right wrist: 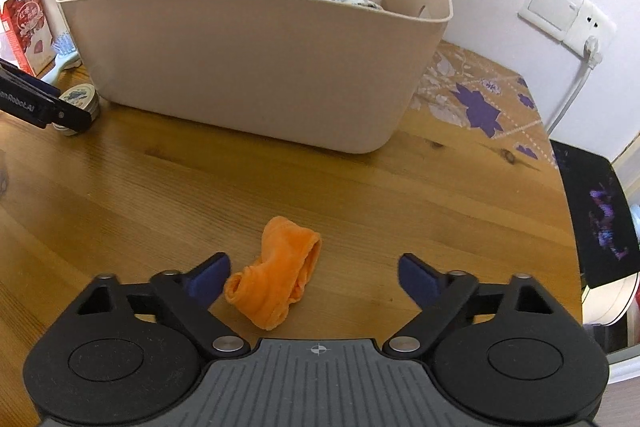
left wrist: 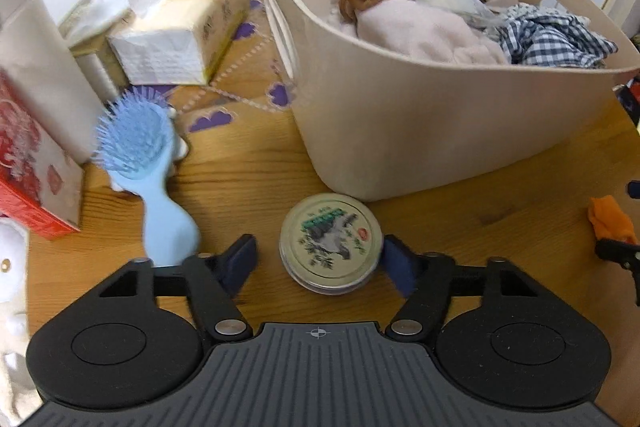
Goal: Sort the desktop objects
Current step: 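Grasp the round tin with the left gripper while the right grasps the orange sock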
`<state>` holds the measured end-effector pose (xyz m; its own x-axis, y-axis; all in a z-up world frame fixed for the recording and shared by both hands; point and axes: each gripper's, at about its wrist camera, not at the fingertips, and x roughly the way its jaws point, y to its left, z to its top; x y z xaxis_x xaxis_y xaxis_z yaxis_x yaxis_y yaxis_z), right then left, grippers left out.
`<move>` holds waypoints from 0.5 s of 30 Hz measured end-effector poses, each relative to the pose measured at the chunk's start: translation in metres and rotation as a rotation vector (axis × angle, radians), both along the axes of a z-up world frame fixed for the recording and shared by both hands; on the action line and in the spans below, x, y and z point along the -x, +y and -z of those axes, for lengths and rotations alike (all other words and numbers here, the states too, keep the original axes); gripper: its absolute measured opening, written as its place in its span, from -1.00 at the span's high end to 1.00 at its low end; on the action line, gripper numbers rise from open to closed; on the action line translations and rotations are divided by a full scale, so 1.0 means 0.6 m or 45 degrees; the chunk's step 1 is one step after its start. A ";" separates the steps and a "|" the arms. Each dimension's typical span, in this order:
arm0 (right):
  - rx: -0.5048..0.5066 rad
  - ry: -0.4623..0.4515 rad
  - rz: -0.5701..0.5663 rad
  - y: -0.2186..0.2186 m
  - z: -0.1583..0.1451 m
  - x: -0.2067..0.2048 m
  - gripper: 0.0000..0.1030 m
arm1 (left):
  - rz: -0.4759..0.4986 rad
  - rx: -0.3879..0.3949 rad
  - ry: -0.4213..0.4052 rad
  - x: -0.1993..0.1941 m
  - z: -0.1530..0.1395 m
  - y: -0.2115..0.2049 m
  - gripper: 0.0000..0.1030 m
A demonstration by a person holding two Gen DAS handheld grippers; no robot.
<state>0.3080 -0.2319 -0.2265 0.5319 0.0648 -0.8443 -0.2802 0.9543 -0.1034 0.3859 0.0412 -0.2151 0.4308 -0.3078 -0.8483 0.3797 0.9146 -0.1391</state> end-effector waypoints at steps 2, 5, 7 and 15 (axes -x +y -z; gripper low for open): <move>-0.012 0.011 -0.004 -0.001 0.002 0.000 -0.49 | 0.012 -0.002 -0.017 0.003 0.002 -0.001 -0.23; -0.025 0.021 -0.014 0.000 0.003 -0.001 -0.23 | 0.019 0.005 -0.032 0.006 0.004 0.001 -0.11; -0.050 0.025 -0.022 0.000 0.001 -0.001 -0.08 | 0.024 0.007 -0.037 0.004 0.006 0.001 -0.08; -0.065 0.035 -0.055 0.012 -0.002 0.006 0.70 | 0.022 -0.003 -0.018 0.014 0.004 0.003 -0.07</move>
